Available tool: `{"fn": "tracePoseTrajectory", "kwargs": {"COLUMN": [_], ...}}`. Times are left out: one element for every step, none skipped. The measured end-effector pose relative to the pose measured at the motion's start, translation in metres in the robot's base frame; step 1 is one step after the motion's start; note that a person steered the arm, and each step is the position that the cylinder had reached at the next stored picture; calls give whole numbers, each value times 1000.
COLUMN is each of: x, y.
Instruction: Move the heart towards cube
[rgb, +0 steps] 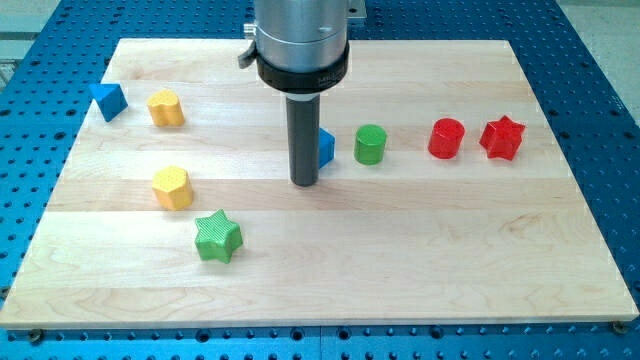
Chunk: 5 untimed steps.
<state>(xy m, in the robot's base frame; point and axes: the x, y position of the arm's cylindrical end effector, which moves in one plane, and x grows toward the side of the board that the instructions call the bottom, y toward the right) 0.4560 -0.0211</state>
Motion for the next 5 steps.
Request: {"fn": "tracePoseTrajectory", "kwargs": {"x": [0,-25,-58,-85,-118], "y": [-48,-118,-190,-229,-229]}}
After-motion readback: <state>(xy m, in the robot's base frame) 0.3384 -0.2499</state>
